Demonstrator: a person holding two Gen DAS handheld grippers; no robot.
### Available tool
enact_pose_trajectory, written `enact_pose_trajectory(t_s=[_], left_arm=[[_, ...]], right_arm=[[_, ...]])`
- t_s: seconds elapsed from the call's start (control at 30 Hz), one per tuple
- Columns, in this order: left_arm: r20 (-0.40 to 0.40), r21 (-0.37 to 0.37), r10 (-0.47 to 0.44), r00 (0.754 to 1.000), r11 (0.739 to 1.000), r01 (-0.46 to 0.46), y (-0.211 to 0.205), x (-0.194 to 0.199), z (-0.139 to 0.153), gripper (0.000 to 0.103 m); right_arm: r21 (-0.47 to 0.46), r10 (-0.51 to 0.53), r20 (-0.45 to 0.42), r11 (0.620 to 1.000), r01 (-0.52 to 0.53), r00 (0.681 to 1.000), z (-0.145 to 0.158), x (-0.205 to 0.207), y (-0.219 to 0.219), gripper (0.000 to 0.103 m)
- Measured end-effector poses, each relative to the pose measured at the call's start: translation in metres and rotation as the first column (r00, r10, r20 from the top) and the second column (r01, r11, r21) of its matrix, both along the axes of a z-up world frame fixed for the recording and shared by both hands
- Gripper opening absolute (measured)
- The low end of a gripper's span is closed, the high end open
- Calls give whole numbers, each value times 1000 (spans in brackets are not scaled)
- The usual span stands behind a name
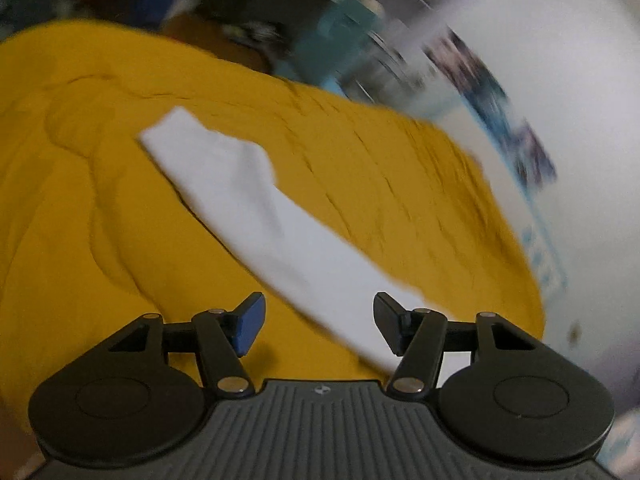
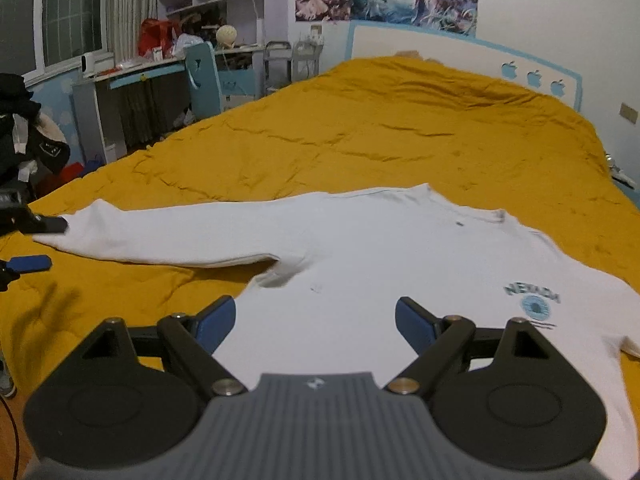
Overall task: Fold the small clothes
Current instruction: 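Move the left tool to the sweatshirt cuff and close on it, then lift the cuff with the left gripper and fold the sleeve across the body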
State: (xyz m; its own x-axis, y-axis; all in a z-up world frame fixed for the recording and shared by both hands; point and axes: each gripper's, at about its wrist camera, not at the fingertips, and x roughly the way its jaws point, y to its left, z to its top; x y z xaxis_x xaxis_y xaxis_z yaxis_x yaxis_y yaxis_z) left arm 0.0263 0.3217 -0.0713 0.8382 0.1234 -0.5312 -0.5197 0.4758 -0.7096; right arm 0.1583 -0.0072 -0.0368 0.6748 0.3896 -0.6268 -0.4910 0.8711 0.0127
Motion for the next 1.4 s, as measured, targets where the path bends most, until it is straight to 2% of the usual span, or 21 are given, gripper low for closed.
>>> enact_pose_trajectory(t_s=[0.13,0.2,0.27,0.3,0.37,0.43,0.5,0.57,0.6,0.63,0.7,0.77,0.83,0.93,1.03,1.17,1.3,1.4], left_arm=[[10,-45,171,985,984,-170,28,4,-21,70],[33,-64,265,964,963,-263,44,-1,-31,70],[11,-56,342,939,938,-341,54,-4,-40,70],[6,-60,360,933,932,-359,60,-3,-44,69],[57,-103,387,920,919,-381,66,-4,-56,68],[68,-135,401,913,911,-390,67,3,-65,61],[66,-135,386,920,917,-375,72,4,-69,46],[73,-130,382,921,920,-370,74,5,-72,38],[75,-125,381,921,920,-371,73,2,-72,29],[75,-125,383,921,920,-372,74,2,-73,25],[83,-139,380,921,920,-367,79,5,-73,7],[108,-164,372,922,921,-352,90,3,-76,6],[159,-178,352,923,929,-323,89,0,-71,6],[218,-129,298,930,953,-275,84,5,-51,6],[295,-99,242,924,970,-223,74,13,-22,6],[395,-37,113,912,994,-107,49,43,24,6],[468,23,-59,882,998,54,-1,92,67,6],[497,62,-207,843,977,203,-53,131,87,6]], right_arm=[[-46,33,-13,998,-34,999,-12,11,27,83],[-56,48,-26,997,-50,998,-19,15,33,83],[-55,60,-49,997,-62,997,-25,19,38,83],[-58,66,-65,996,-70,996,-28,21,41,83],[-66,68,-84,995,-74,994,-33,24,45,83],[-76,67,-100,994,-75,993,-39,27,50,83],[-87,67,-109,993,-77,992,-43,27,54,83],[-94,69,-116,992,-80,991,-47,26,56,83],[-95,71,-119,992,-83,990,-48,26,58,83],[-97,72,-122,992,-84,990,-50,26,59,83],[-103,71,-132,991,-85,989,-52,27,61,83],[-107,69,-139,991,-85,988,-54,27,61,83],[-116,68,-140,990,-84,988,-54,27,60,83],[-124,56,-135,990,-73,989,-53,26,53,83],[-109,33,-133,993,-48,991,-50,28,38,83],[-89,-14,-138,996,2,990,-48,30,8,83],[-69,-77,-154,995,67,985,-48,31,-32,83],[-56,-131,-165,991,123,978,-51,32,-64,83]])
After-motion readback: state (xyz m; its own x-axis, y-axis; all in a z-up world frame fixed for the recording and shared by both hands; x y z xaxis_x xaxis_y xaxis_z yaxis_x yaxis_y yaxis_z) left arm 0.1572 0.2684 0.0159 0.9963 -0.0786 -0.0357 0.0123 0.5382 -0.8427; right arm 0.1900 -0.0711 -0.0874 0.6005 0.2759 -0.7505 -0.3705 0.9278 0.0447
